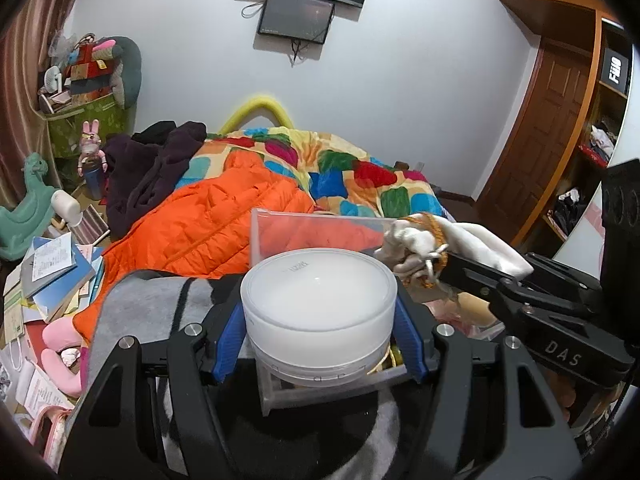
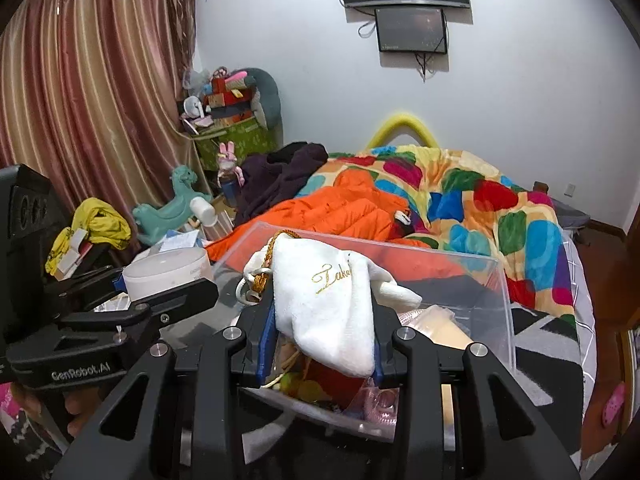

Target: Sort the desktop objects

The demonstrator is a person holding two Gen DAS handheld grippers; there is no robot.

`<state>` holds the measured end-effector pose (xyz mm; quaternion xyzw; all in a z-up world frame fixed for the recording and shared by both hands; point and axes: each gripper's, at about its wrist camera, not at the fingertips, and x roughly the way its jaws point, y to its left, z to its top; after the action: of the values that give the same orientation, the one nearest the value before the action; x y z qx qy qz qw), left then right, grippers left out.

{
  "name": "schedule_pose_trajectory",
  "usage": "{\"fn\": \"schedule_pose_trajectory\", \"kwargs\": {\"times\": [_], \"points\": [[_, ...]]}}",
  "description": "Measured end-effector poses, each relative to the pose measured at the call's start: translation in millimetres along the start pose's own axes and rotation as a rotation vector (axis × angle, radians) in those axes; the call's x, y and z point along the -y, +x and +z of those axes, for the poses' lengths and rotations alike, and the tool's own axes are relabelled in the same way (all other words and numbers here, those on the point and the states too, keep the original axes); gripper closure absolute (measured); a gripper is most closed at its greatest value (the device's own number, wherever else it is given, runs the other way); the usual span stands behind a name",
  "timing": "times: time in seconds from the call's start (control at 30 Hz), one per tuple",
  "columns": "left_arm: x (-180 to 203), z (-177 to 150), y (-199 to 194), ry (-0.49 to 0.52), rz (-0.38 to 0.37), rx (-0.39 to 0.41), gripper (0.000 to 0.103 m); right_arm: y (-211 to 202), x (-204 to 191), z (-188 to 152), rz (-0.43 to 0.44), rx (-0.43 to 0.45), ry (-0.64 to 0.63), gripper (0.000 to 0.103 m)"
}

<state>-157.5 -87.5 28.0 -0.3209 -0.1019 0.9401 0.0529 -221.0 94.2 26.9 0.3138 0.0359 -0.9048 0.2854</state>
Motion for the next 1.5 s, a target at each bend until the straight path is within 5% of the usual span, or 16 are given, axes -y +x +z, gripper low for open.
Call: {"fn": "schedule_pose_trajectory", "kwargs": {"times": [0.73,1.07,1.2,1.5], "points": [[2.1,-5.4,17.3,0.018,-0.005,-0.027,0.038,22.2,1.3,-14.7,-0.009,-0.146,-0.045,0.062],[3.1,-6.2,2.5,-0.011,-0.027,-0.016,0.037,-1.9,7.1,-24.2,-0.012,-0.123,-0.021,0.059],[8.6,-12.0,-5.7,-0.007,-0.022,-0.004,0.035,-16.3,8.3,-29.1,-0.006,-0.086,0.013,0.045],[16.2,-33.1,-22.5,-0.045,-0.086,-0.016,0.034,-37.2,-2.1,-54.6,0.011,-0.043,0.079,0.044]]}}
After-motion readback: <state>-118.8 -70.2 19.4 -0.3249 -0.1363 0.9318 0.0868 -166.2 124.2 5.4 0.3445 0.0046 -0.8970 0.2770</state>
